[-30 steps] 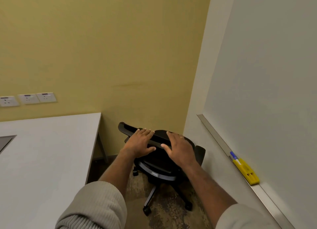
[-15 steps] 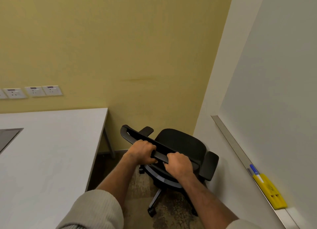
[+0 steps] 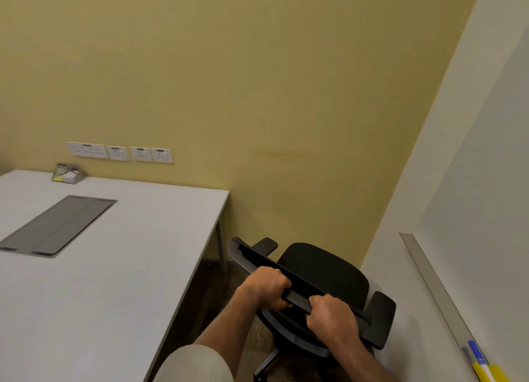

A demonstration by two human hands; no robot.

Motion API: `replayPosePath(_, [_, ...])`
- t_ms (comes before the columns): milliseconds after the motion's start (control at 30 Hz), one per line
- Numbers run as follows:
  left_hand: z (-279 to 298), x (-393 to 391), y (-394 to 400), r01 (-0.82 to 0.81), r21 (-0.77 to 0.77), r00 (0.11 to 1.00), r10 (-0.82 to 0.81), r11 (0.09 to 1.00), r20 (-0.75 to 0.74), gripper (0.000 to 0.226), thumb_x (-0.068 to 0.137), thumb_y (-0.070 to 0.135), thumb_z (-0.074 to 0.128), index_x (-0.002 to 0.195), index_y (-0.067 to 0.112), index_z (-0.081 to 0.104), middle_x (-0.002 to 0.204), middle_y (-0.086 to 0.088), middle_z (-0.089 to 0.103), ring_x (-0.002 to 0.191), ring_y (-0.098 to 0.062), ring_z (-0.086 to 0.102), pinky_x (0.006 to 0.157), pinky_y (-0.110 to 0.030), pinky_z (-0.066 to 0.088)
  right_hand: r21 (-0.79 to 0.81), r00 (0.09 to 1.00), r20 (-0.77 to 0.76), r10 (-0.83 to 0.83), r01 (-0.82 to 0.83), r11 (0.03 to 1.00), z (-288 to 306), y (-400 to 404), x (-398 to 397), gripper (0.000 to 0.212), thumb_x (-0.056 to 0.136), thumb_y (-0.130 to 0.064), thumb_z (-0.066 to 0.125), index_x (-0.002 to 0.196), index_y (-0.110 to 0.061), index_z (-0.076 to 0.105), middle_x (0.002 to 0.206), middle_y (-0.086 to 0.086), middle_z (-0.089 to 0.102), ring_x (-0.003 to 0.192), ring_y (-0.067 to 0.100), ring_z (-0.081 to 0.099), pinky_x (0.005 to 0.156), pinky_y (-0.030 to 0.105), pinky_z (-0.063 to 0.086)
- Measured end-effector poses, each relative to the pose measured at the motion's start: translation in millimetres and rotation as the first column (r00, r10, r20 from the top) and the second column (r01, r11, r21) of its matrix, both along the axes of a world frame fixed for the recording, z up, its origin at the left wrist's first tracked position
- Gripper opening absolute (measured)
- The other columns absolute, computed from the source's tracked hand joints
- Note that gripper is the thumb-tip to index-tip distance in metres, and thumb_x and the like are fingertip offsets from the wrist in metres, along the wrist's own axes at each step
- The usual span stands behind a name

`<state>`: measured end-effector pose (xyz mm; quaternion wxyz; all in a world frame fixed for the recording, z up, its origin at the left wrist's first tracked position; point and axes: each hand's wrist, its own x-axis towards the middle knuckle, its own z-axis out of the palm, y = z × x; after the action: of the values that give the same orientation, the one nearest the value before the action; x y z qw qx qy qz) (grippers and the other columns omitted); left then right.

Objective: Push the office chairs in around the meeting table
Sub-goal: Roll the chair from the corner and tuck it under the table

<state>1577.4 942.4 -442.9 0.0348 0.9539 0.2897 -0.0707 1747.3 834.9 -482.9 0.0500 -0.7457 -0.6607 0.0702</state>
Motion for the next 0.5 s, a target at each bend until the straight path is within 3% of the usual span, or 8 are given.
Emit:
replayPosePath(133, [15.6,-21.5,-25.1,-0.099,0.024,0.995,0.100,0.995,-0.024,0.033,0.089,0.046,0.067,0.094,0.014,0.066,0.082,-0.004,0.064,0.072,-0.023,0.059,0.069,-0.040,0.053,-0.015,0.994,0.003,0.108,-0.108,0.994,10.7,-5.1,-12.3,0.010,0.092,-0.035,0.054,0.084,-0.031,0.057,0.068,-0.010,0.054,0.055,0.006,0.051,0.047,0.022,0.033])
replayPosePath(333, [13.6,-48.4,-69.3,-0.202,0.019,0.979,0.201,0.979,0.045,0.030,0.087,0.045,0.069,0.088,0.015,0.065,0.071,0.002,0.053,0.063,-0.019,0.053,0.061,-0.035,0.048,-0.026,0.969,0.035,0.243,-0.242,0.970,14.2,-22.4,-20.6,0.019,0.090,-0.037,0.056,0.073,-0.033,0.048,0.063,-0.010,0.052,0.050,0.004,0.049,0.044,0.018,0.026])
replayPosePath(500, [3.6,-63.1,-95.5,-0.269,-0.012,0.959,0.269,0.963,0.093,0.024,0.086,0.044,0.070,0.084,0.021,0.062,0.073,0.004,0.057,0.063,-0.014,0.054,0.058,-0.031,0.039,-0.043,0.934,0.041,0.355,-0.353,0.935,12.8,-29.9,-12.5,0.018,0.083,-0.037,0.054,0.067,-0.031,0.049,0.059,-0.006,0.055,0.048,0.006,0.052,0.044,0.018,0.030])
